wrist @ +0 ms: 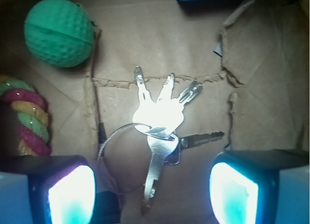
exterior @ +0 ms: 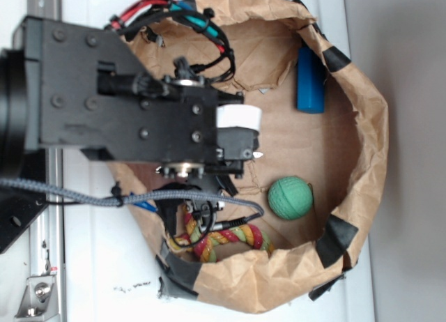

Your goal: Grab the silver keys.

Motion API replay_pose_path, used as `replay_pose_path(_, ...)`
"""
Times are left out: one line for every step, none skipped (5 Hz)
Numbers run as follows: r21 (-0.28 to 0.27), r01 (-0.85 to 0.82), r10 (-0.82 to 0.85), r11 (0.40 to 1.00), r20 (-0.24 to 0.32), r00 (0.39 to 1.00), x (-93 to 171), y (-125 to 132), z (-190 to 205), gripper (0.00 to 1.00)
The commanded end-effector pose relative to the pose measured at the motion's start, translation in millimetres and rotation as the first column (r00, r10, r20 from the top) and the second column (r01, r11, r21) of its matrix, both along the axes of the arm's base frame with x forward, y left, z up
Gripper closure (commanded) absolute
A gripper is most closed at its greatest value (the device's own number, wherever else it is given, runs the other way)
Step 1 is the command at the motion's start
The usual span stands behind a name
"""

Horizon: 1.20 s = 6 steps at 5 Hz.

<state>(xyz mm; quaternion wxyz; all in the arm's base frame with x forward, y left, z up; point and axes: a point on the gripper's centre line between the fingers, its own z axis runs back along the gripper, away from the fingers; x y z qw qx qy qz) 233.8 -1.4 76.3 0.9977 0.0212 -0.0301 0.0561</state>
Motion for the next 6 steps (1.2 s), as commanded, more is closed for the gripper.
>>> replay_pose_path(0.024,-0.008,0.007,1.0,0.027,1.0,10,-7,-10,0.0)
replay_pose_path(0.027,-0.003,0.002,1.0,0.01,1.0,9,-9,-16,0.0)
replay_pose_path(0.024,-0.002,0.001,1.0,0.021,1.0,10,-10,-19,0.0)
replay_pose_path(0.027,0.001,-0.001,1.0,0.008,1.0,9,-11,-27,0.0)
replay_pose_path(0.024,0.007,-0.007,1.0,-0.011,1.0,6,-14,-36,0.0)
replay_pose_path(0.047,0.002,-0.001,0.999,-0.023,1.0,9,-12,-46,0.0)
